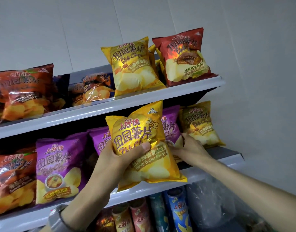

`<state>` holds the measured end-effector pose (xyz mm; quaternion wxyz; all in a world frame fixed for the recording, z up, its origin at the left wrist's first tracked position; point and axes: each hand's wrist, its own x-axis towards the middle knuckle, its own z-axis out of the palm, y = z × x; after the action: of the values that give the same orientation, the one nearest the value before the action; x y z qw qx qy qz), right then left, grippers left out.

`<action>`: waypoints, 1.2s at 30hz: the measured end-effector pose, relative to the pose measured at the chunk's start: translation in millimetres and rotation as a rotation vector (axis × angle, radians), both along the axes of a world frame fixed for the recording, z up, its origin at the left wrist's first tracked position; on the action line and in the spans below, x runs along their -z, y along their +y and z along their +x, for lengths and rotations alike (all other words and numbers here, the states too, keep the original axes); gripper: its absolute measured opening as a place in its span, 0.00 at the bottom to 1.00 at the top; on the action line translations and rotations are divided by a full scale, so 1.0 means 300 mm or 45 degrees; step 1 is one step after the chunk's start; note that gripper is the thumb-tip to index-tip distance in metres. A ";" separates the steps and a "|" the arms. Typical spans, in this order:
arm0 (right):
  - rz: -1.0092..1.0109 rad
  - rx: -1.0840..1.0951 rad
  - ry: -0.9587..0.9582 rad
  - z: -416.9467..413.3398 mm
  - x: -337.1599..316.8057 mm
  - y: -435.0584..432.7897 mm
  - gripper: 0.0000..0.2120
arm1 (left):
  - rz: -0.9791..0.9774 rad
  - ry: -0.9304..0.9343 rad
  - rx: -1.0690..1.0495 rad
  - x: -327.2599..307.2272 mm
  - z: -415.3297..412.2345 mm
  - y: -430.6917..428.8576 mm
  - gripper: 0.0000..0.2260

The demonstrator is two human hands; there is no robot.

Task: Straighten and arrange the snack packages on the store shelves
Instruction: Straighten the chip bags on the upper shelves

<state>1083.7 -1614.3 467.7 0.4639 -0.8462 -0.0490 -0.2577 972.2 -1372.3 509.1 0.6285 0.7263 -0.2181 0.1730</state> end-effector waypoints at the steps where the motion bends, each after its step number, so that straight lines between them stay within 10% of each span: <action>1: 0.001 -0.005 0.008 -0.002 -0.002 -0.012 0.55 | 0.010 -0.008 0.000 0.002 0.005 -0.006 0.35; 5: 0.084 -0.084 -0.016 -0.027 0.001 -0.068 0.48 | 0.047 -0.020 -0.007 0.003 0.026 -0.059 0.39; 9: 0.396 -0.186 -0.076 -0.099 0.005 -0.118 0.17 | 0.061 -0.062 -0.042 0.004 0.066 -0.134 0.34; 16: 0.351 -0.522 -0.200 -0.352 0.026 -0.177 0.27 | 0.120 -0.077 0.037 0.009 0.149 -0.342 0.35; 20: 0.033 -0.132 -0.145 -0.316 0.030 -0.258 0.41 | 0.172 -0.118 0.076 0.011 0.182 -0.474 0.20; 26: 0.094 0.136 -0.177 -0.186 0.011 -0.434 0.44 | 0.400 -0.098 0.120 0.020 0.292 -0.621 0.34; 31: 0.118 0.130 -0.166 -0.102 0.046 -0.473 0.39 | 0.551 0.054 0.151 0.019 0.349 -0.672 0.41; 36: 0.118 0.058 -0.140 -0.035 0.102 -0.499 0.32 | 0.614 0.111 0.234 0.027 0.302 -0.660 0.24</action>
<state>1073.1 -1764.1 437.1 0.4930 -0.8093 -0.0431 -0.3165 1062.8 -1570.3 500.9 0.4589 0.8391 -0.2908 0.0265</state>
